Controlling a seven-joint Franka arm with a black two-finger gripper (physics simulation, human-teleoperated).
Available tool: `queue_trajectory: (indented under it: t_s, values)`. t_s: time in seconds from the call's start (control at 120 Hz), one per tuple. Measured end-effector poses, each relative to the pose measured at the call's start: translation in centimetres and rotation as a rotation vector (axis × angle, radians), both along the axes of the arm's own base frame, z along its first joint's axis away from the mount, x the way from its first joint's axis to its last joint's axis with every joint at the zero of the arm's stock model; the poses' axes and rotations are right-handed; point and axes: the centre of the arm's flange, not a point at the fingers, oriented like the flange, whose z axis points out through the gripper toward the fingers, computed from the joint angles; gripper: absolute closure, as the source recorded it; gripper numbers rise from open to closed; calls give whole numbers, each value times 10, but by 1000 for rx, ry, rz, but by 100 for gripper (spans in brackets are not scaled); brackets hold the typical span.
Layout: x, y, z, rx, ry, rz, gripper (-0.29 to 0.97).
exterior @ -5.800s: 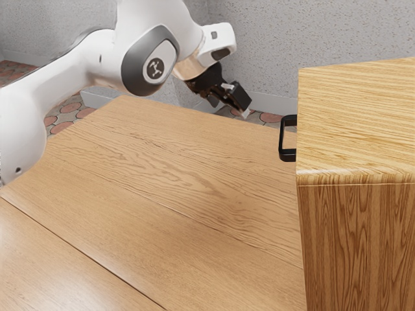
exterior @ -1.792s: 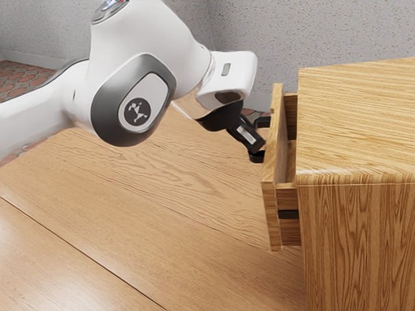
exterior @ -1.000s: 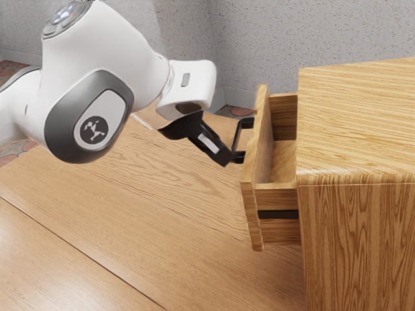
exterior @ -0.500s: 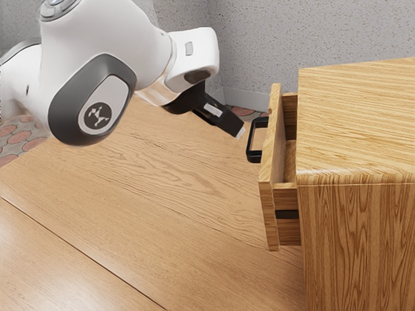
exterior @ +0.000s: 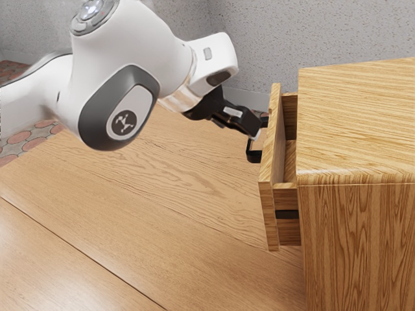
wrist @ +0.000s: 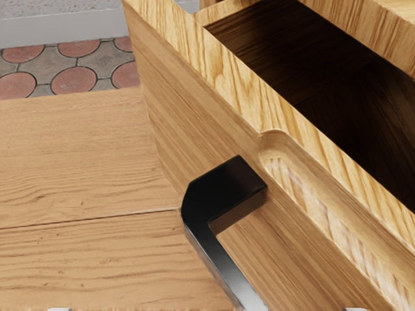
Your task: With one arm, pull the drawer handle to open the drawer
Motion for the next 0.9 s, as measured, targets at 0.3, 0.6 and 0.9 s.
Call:
queue_trajectory:
  t_s: [0.3,0.6,0.9]
  values:
    - [1,7,-16,-22,30,49,16]
    - [-13,18,-12,-30,26,92,16]
    - [-38,27,-11,-28,23,129,16]
